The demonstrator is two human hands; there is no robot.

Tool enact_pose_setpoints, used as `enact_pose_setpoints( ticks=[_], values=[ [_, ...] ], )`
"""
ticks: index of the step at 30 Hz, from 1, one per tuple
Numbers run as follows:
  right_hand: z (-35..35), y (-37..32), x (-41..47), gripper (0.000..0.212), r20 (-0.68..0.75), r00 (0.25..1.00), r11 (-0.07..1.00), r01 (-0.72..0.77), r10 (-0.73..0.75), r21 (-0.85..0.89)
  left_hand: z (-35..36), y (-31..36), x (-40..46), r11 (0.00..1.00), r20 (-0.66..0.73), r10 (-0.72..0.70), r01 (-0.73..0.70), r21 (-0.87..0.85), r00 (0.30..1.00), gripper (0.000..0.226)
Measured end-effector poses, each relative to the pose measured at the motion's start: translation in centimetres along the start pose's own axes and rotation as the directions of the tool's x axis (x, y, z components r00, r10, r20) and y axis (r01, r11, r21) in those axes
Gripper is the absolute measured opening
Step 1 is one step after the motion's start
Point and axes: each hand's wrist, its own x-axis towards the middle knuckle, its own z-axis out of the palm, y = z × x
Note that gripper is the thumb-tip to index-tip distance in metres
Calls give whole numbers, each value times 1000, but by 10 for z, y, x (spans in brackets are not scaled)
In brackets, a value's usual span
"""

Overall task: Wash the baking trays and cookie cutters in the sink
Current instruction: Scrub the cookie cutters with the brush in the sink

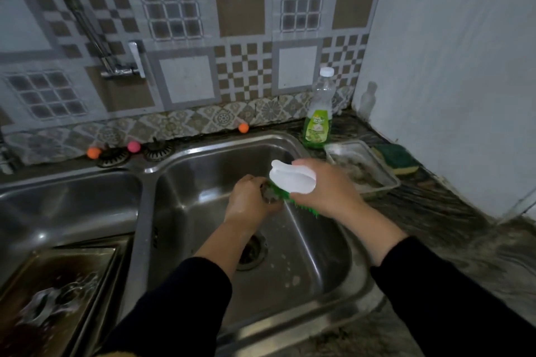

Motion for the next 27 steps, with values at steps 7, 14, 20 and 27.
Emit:
enact_pose_setpoints(
  ticks=[7,14,20,27],
  values=[
    [14,-16,-2,62,-16,999,999,51,-51,-13,-13,-17,-11,1000,-7,-26,26,-7,1000,19],
    [21,-27,-4,62,-14,999,998,47,-47,36,-26,-26,-19,1000,-17,-29,29,-7,999,23],
    [22,-25,-8,60,-143,984,973,-74,107,219,-31,-26,-22,917,-38,-257,232,-325,966,40],
    [39,-34,-15,57,-169,974,949,-94,150,302,-33,-23,-23,490,234,-255,334,-805,938,37]
  ],
)
